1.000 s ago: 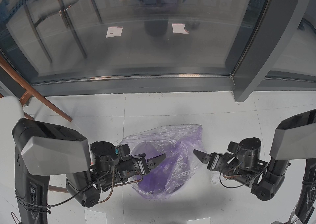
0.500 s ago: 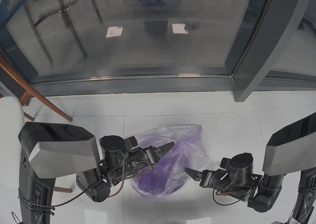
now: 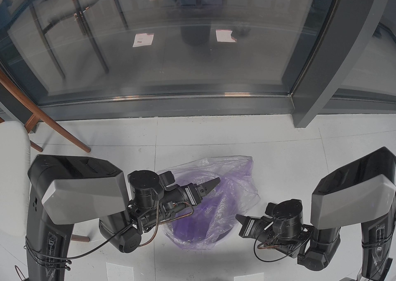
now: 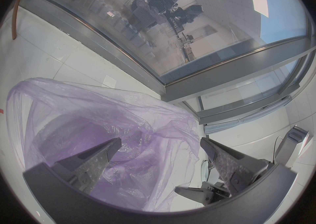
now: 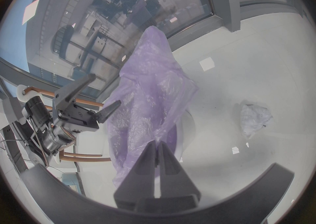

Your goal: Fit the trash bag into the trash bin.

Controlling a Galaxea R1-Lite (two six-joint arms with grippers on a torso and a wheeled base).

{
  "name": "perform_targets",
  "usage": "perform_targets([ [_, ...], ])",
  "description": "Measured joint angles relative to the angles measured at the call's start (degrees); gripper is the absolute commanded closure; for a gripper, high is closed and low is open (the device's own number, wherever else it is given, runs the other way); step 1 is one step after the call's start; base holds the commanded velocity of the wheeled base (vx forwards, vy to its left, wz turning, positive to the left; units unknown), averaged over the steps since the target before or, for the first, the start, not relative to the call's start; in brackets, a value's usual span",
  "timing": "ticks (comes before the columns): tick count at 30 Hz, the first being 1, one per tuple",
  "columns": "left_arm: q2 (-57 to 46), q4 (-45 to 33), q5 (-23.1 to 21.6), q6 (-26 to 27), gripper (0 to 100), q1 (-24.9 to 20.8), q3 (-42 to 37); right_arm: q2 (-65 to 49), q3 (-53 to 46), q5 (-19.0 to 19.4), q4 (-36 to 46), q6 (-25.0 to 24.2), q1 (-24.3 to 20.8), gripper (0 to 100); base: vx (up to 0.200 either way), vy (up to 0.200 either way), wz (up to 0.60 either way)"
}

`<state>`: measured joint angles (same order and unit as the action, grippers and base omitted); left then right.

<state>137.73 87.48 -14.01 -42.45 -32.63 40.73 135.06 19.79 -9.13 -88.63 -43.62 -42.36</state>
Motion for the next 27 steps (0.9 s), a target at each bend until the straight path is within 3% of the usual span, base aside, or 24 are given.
perform_targets([
  [16,0.1,0.1,0.0,0.0,0,-0.1,0.6,-1.4,-17.2,-0.1,-0.4,1.0,0.9,100,0.0,0.0,0.0],
  [21,0.1,-0.7,-0.2,0.0,0,-0.1,1.5,0.7,-17.2,-0.2,-0.4,3.0,2.9,100,0.0,0.0,0.0],
  [27,0.0,-7.7,-0.5,-0.1,0,-0.2,4.4,3.3,-13.6,-0.2,-0.4,4.0,4.7,100,0.0,0.0,0.0],
])
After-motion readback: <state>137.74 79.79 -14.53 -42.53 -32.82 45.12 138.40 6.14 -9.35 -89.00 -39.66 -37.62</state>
